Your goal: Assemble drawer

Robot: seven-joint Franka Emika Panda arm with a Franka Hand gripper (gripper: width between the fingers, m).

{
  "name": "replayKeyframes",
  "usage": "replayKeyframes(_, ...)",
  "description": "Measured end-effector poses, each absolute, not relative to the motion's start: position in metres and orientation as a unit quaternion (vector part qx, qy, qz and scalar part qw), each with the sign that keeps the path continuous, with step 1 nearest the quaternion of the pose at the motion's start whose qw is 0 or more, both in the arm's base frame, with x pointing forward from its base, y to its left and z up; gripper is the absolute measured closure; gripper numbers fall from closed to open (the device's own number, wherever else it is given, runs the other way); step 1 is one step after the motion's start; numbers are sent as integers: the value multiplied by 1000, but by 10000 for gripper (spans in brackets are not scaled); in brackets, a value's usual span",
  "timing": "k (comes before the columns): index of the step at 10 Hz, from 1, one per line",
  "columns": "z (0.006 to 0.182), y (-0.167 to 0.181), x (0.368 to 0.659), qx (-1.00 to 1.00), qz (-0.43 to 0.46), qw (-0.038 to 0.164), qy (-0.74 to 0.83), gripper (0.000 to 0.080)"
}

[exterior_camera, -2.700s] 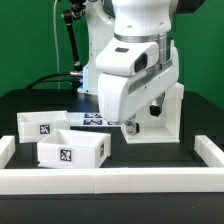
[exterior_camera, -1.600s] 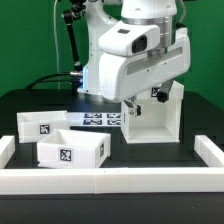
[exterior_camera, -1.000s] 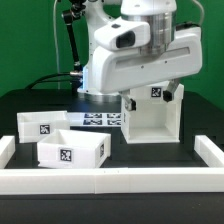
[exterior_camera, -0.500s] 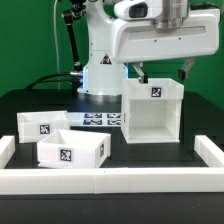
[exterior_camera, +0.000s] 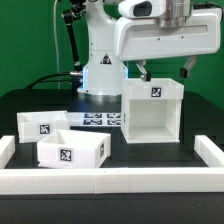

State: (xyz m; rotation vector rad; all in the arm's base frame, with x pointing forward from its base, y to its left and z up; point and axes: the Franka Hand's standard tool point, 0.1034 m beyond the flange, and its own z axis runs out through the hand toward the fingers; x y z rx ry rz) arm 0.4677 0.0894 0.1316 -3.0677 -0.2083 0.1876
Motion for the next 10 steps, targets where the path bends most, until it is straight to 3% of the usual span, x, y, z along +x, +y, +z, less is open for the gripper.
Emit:
replayKeyframes(4,136,119,436,-998,51,16,-46,150)
replayKeyframes(6,124,123,419,-998,42,12,-44,150)
replayKeyframes(7,114,129,407,-998,33,-1,-49,150)
replayKeyframes(10,99,128,400,-998,29,1,-56,150)
